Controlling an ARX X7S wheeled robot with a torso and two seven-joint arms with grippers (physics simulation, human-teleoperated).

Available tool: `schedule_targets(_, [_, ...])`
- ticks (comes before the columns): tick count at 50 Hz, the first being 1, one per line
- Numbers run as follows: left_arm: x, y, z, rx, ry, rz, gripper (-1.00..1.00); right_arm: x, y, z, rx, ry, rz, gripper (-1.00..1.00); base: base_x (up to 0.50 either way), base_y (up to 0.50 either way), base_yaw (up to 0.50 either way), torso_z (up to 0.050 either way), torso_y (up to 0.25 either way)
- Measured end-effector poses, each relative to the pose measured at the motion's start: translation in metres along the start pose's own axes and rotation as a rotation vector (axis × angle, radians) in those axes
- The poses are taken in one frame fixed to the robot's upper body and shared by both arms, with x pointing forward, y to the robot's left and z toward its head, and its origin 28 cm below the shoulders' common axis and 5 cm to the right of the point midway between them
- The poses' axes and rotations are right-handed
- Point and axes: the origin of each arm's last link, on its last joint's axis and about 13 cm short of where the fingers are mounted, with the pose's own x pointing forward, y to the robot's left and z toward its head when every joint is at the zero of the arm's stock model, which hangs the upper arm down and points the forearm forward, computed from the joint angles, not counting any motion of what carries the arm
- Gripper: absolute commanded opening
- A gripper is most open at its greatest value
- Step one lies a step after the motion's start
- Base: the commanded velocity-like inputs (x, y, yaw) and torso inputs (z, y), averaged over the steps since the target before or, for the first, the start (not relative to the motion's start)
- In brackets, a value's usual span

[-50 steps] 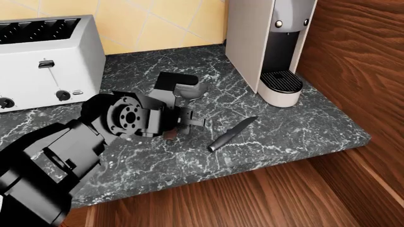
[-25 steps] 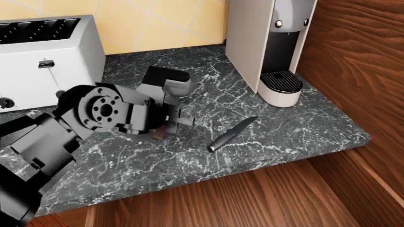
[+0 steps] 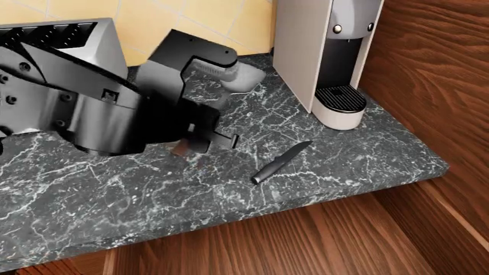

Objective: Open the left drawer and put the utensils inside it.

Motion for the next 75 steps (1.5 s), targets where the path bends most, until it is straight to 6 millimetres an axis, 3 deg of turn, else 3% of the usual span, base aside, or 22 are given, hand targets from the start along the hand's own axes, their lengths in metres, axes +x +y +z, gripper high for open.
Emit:
schedule_targets(8, [-0.025, -0.01, 0.0, 0.069, -0.027, -0.08, -1.0, 0.0, 0.0, 0.0, -0.001, 0.001, -0.001, 1.0, 0.0, 0.0, 0.0, 0.0, 0.0])
schedule_targets(19, [-0.038, -0.023, -0.006, 0.187, -0.028, -0.195, -1.0, 0.001, -0.001, -0.001, -0.003, 0.009, -0.004, 1.0, 0.0, 0.0, 0.0, 0.0, 0.0])
schedule_targets(32, [-0.035, -0.035, -0.019, 0.357, 0.002, -0.344, -1.0, 0.001, -0.002, -0.002, -0.005, 0.021, -0.008, 1.0, 0.0, 0.0, 0.0, 0.0, 0.0])
schedule_targets(51, [-0.034, -0.038, -0.023, 0.528, -0.014, -0.486, -1.0, 0.002, -0.003, -0.004, -0.005, 0.032, -0.011, 1.0, 0.0, 0.0, 0.0, 0.0, 0.0])
schedule_targets(75, [-0.011, -0.046, -0.033, 0.593, 0.003, -0.586, -1.0, 0.003, -0.006, -0.004, -0.003, 0.035, -0.016, 1.0, 0.0, 0.0, 0.0, 0.0, 0.0])
